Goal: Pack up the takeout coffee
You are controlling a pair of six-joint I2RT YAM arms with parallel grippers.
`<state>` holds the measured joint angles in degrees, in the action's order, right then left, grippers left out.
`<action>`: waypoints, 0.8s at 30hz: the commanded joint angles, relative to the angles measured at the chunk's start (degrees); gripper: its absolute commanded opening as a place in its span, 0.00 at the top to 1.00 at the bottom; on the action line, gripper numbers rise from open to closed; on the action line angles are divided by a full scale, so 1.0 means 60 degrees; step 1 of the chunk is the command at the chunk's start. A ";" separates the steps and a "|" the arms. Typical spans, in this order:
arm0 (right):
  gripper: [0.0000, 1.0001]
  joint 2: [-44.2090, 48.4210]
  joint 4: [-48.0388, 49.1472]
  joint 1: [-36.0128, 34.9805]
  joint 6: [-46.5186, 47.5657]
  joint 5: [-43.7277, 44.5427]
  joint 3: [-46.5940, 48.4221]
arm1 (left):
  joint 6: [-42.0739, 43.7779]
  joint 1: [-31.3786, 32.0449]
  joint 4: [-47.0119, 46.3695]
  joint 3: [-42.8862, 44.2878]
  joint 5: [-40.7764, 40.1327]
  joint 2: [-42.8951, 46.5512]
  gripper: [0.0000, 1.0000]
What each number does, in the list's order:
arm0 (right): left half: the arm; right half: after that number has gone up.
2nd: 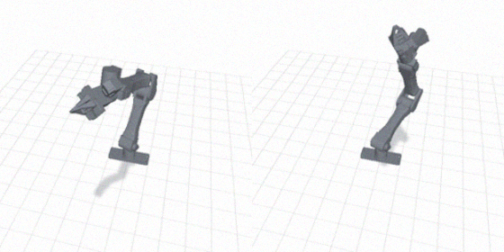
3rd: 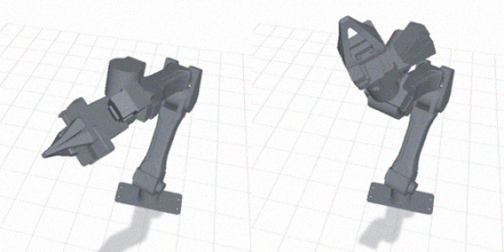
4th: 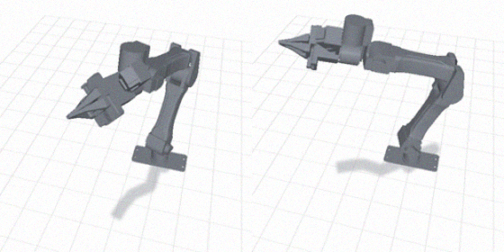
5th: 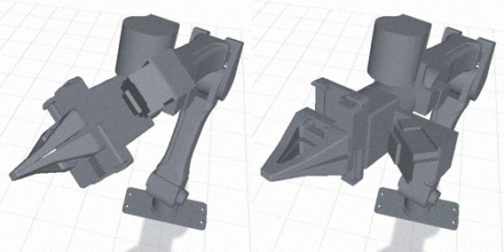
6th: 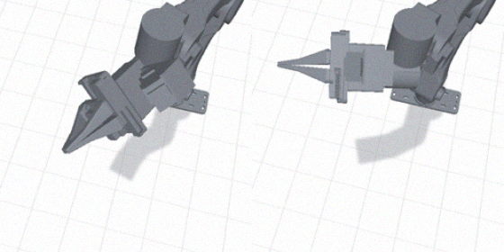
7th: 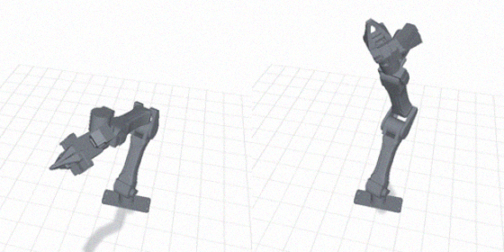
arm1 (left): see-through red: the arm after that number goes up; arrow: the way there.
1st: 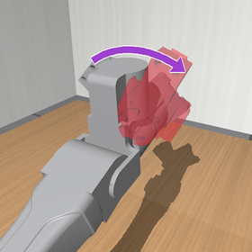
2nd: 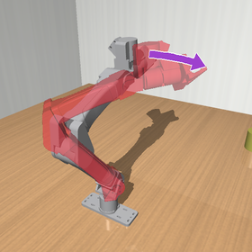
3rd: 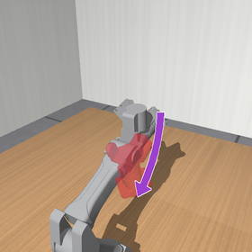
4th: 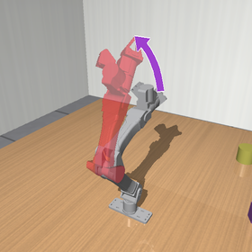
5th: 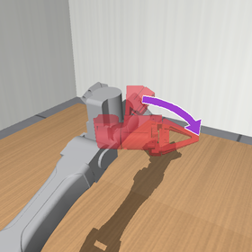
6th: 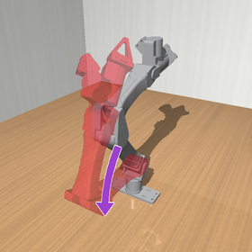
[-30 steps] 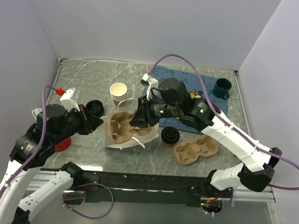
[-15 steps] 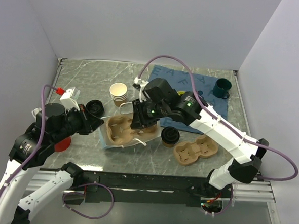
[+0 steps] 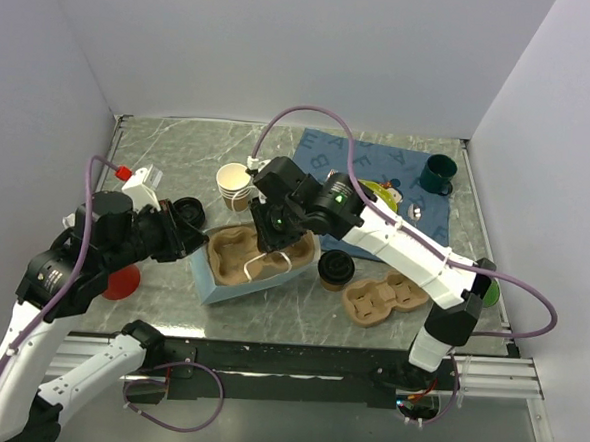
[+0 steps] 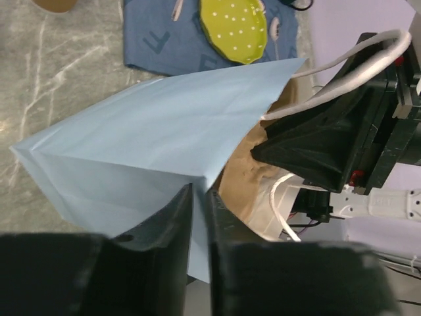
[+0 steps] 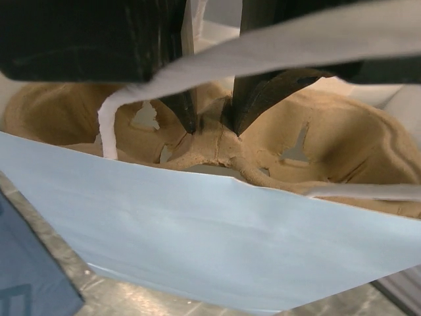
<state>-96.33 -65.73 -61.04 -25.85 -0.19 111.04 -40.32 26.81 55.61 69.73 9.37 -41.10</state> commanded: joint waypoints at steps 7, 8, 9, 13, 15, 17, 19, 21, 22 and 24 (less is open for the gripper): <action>0.69 -0.0438 -0.0426 -0.0067 0.0089 0.0383 0.0492 | -0.0283 -0.0029 0.1042 0.0521 -0.0652 -0.0225 0.64; 0.69 -0.0467 -0.0426 -0.0067 0.0031 0.0325 0.0506 | -0.0268 -0.0029 0.1130 0.0565 -0.0740 -0.0268 0.61; 0.69 -0.0540 -0.0441 -0.0081 0.0001 0.0309 0.0564 | -0.0254 -0.0029 0.1189 0.0652 -0.0828 -0.0283 0.61; 0.67 -0.0672 -0.0455 -0.0067 -0.0087 0.0455 0.0682 | -0.0224 -0.0029 0.1307 0.0668 -0.1164 -0.0283 0.48; 0.65 -0.0789 -0.0484 -0.0067 -0.0277 0.0572 0.0798 | -0.0254 -0.0029 0.1307 0.0537 -0.1268 -0.0283 0.47; 0.63 -0.0863 -0.0426 -0.0081 -0.0437 0.0602 0.0814 | -0.0341 -0.0029 0.1307 0.0477 -0.1224 -0.0313 0.47; 0.58 -0.0922 -0.0411 -0.0096 -0.0511 0.0719 0.0799 | -0.0414 -0.0029 0.1307 0.0375 -0.1282 -0.0298 0.47; 0.58 -0.0994 -0.0484 -0.0154 -0.0555 0.0792 0.0770 | -0.0458 -0.0029 0.1380 0.0331 -0.1355 -0.0269 0.47; 0.58 -0.0995 -0.0499 -0.0169 -0.0570 0.0865 0.0741 | -0.0473 -0.0029 0.1409 0.0316 -0.1385 -0.0269 0.47; 0.57 -0.0908 -0.0339 -0.0242 -0.0600 0.0968 0.0610 | -0.0473 -0.0029 0.1468 0.0302 -0.1443 -0.0254 0.47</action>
<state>-101.78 -67.24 -61.47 -27.94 2.61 113.58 -41.89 26.81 63.75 71.64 2.37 -42.63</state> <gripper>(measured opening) 0.416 0.530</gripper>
